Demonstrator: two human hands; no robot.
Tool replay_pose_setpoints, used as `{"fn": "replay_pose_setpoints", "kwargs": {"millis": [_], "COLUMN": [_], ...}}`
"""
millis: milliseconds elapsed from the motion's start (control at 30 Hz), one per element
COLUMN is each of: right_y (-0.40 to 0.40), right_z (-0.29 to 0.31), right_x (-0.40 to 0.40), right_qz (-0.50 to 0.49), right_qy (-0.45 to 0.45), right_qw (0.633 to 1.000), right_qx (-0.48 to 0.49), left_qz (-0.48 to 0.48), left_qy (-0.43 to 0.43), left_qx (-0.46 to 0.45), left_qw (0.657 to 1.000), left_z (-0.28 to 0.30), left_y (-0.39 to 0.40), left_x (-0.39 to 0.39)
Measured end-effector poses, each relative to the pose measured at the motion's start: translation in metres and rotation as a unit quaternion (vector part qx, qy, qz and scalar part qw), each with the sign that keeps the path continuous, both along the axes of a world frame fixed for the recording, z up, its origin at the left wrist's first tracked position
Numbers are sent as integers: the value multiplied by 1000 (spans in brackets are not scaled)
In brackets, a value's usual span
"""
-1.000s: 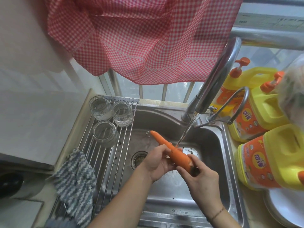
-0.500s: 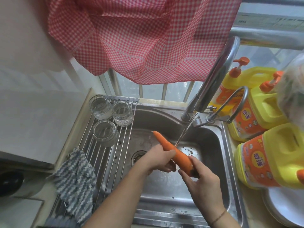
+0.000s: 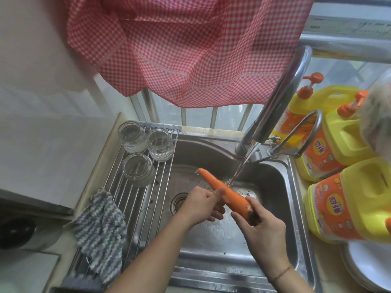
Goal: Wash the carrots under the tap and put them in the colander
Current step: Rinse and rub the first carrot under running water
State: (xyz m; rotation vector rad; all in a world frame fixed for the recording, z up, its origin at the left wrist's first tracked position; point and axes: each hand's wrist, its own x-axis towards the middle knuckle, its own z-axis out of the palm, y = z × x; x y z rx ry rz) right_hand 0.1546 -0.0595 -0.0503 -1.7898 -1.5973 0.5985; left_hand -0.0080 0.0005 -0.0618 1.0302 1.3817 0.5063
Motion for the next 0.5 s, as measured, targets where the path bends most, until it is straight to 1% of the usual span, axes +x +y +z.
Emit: {"fn": "replay_pose_setpoints", "kwargs": {"millis": [67,100,167,233,300,333,367,500], "right_y": [0,1,2,1,1,1,1,-1], "right_z": [-1,-2,-3,-4,-6,-8,-9,-10], "right_x": [-3,-4,-4,-5,-6,-7,-8,-11], "right_qz": [2,5,16,32,60,72,76,91], "right_qy": [12,18,21,15,-5,-15,-18,-25], "right_qw": [1000,1000,999,998,996,995,994,990], "right_qx": [7,11,26,46,66,74,79,105], "left_qz": [10,22,53,93,149,181,208,263], "left_qy": [-7,-27,-93,-172,-254,-282,-294,-255], "left_qx": [-2,-16,-59,-92,-118,-126,-129,-128], "left_qw": [1000,999,992,976,948,934,924,922], "left_z": [-1,-4,-8,-9,-8,-6,-4,3], "left_y": [-3,-5,-10,-14,-15,-15,-14,-9], "left_x": [2,4,10,17,24,28,31,39]}}
